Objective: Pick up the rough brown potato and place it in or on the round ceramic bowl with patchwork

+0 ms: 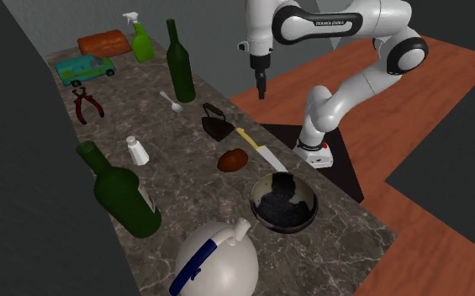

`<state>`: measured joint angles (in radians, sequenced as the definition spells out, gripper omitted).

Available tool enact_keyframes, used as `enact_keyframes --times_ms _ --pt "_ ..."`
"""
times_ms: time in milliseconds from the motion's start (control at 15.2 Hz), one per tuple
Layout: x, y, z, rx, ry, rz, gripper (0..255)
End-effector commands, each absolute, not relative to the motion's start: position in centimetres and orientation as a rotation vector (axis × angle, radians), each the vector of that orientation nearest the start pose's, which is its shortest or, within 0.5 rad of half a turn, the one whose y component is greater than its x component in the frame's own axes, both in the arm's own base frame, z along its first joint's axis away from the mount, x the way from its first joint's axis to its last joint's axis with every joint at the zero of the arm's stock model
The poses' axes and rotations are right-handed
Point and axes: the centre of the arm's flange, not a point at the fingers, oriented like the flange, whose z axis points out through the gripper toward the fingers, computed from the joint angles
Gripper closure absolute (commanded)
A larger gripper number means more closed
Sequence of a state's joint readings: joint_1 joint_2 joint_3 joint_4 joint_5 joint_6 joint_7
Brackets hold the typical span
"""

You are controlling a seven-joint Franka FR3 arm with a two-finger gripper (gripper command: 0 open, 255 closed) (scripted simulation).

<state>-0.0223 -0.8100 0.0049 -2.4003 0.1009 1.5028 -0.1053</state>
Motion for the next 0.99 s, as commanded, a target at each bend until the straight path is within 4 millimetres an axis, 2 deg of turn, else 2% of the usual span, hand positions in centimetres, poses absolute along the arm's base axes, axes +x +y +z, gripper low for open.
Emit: enact_keyframes --times_ms 0,462,924 --pt "29.2 0.7 57.2 -3.034 -0.135 0.123 0" --pt "32.2 10.9 58.3 -3.129 -0.4 0.064 0" --pt "33.5 21.5 58.5 -3.2 -0.682 0.0 0"
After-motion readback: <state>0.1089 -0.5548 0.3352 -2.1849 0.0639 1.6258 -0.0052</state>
